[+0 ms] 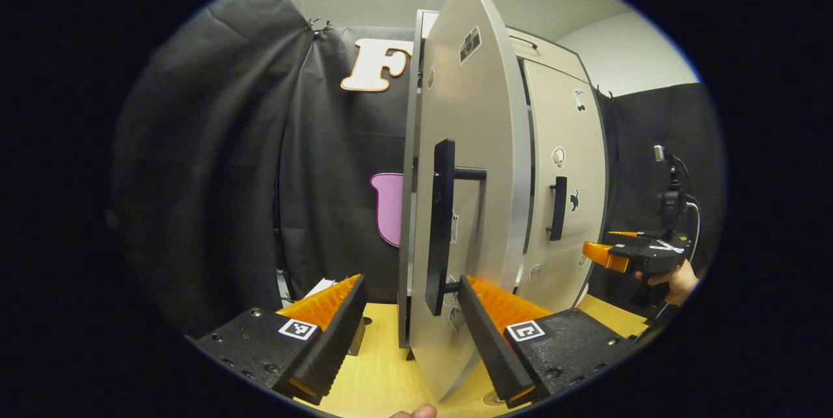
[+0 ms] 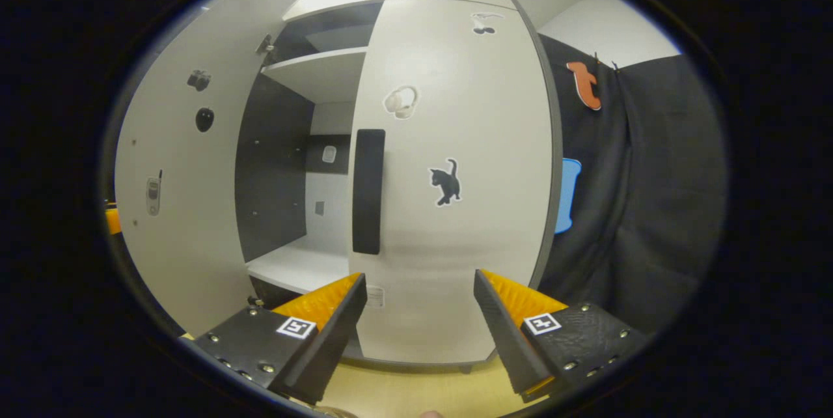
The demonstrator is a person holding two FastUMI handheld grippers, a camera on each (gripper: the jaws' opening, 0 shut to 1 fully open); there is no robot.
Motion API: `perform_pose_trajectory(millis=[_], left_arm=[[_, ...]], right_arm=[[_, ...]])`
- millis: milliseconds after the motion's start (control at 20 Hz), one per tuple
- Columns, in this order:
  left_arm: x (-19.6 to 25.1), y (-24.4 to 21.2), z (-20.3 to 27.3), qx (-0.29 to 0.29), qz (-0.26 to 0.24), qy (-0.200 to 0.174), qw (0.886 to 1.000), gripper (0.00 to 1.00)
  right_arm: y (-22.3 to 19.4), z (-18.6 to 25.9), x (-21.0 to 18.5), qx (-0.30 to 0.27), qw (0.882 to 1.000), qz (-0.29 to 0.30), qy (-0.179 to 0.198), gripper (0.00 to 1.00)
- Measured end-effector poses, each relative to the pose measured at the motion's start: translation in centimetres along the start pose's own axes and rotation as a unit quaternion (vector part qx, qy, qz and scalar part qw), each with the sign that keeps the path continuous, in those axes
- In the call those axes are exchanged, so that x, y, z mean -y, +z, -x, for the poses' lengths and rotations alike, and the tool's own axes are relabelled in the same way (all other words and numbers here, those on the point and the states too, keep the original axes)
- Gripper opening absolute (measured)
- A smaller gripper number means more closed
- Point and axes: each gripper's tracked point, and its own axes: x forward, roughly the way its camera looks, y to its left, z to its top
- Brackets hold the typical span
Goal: Grasp the bottle in the cabinet with the left hand and place it on the coaster, then close the right door with the right hand and the left door with the left hand.
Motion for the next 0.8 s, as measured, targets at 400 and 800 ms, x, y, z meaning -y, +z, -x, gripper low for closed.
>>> perform_pose_trajectory(millis=[400,800], left_arm=[[2.9,0.2,-0.9,0.005,-0.012,-0.016,1.0,0.9],[5.4,0.0,-1.9,0.017,-0.026,-0.016,0.999,0.9]], right_arm=[[-1.9,1.8,-0.5,-0.025,0.999,-0.007,0.023,0.98],[-2.7,2.8,0.7,-0.039,0.999,-0.024,0.029,1.0]])
